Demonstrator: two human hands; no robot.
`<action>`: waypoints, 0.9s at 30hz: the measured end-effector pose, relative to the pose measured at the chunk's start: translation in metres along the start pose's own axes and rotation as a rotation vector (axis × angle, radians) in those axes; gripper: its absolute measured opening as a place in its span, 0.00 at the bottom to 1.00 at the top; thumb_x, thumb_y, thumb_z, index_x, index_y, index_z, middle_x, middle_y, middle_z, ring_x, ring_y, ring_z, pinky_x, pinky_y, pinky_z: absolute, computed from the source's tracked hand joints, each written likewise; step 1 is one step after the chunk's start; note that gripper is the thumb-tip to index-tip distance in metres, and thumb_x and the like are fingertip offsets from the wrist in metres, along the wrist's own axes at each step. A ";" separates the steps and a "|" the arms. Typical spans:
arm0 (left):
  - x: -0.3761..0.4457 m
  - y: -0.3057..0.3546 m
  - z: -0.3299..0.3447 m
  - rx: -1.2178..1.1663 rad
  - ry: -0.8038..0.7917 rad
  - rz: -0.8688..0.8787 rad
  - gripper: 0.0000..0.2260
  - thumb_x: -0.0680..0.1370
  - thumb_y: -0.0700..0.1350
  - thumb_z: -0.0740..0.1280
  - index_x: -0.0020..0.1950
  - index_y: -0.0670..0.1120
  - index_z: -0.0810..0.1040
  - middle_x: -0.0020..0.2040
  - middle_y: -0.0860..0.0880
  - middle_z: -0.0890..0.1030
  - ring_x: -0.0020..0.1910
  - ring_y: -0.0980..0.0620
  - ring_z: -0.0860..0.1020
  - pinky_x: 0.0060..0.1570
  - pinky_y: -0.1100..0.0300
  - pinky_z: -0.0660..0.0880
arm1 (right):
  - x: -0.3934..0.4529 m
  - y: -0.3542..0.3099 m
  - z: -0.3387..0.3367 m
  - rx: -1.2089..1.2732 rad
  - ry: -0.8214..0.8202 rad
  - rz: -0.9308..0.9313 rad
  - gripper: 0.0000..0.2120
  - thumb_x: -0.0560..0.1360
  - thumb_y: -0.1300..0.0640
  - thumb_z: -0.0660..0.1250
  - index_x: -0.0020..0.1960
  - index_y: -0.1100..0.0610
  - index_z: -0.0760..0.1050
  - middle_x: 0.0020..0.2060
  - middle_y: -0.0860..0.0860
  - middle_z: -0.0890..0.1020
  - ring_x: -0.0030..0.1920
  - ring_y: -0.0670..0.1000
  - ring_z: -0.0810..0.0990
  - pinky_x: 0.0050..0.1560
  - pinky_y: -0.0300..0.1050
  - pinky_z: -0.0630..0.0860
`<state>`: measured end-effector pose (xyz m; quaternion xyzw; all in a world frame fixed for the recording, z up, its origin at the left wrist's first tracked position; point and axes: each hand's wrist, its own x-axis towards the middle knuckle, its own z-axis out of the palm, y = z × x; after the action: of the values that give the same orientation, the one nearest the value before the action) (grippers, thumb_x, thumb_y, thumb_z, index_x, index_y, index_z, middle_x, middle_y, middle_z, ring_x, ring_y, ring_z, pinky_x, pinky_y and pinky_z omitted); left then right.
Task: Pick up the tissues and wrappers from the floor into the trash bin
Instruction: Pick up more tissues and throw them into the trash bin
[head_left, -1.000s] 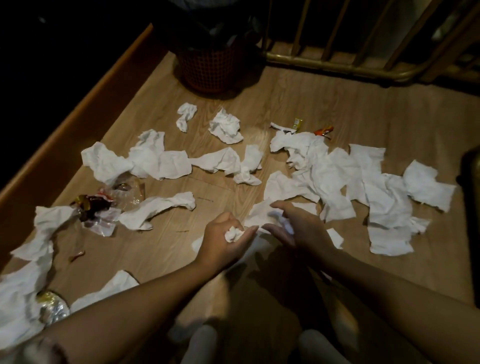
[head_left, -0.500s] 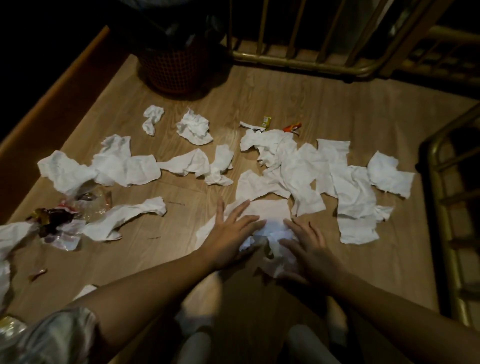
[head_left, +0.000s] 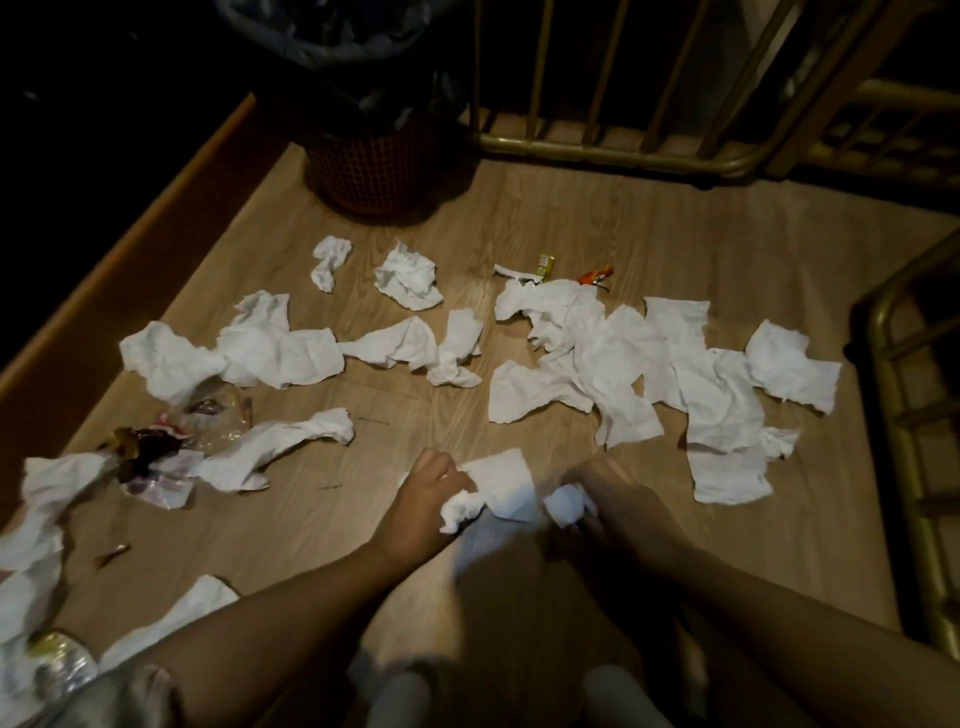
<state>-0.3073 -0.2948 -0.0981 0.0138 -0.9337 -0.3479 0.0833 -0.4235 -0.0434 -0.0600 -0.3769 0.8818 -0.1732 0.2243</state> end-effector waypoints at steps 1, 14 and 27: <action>0.001 -0.002 -0.005 -0.038 0.024 -0.046 0.08 0.70 0.47 0.74 0.40 0.52 0.74 0.40 0.54 0.69 0.42 0.54 0.70 0.40 0.63 0.66 | 0.004 -0.003 -0.001 -0.024 0.048 -0.026 0.21 0.75 0.52 0.64 0.68 0.50 0.70 0.63 0.49 0.74 0.62 0.49 0.71 0.59 0.38 0.67; 0.090 0.032 -0.125 -0.332 0.488 -0.304 0.14 0.73 0.36 0.71 0.55 0.47 0.73 0.48 0.54 0.79 0.48 0.60 0.78 0.46 0.71 0.74 | 0.094 -0.114 -0.086 0.444 0.611 -0.126 0.26 0.76 0.37 0.57 0.36 0.55 0.80 0.36 0.49 0.78 0.39 0.47 0.76 0.39 0.44 0.74; 0.164 0.034 -0.279 -0.221 0.770 -0.055 0.14 0.73 0.58 0.72 0.48 0.50 0.76 0.43 0.54 0.79 0.43 0.58 0.79 0.42 0.63 0.76 | 0.213 -0.257 -0.208 1.026 0.776 0.149 0.15 0.74 0.49 0.70 0.32 0.55 0.76 0.27 0.50 0.78 0.31 0.49 0.77 0.31 0.41 0.71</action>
<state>-0.4221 -0.4635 0.1553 0.1590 -0.7904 -0.4179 0.4188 -0.5134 -0.3415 0.1803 -0.0696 0.7278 -0.6802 0.0523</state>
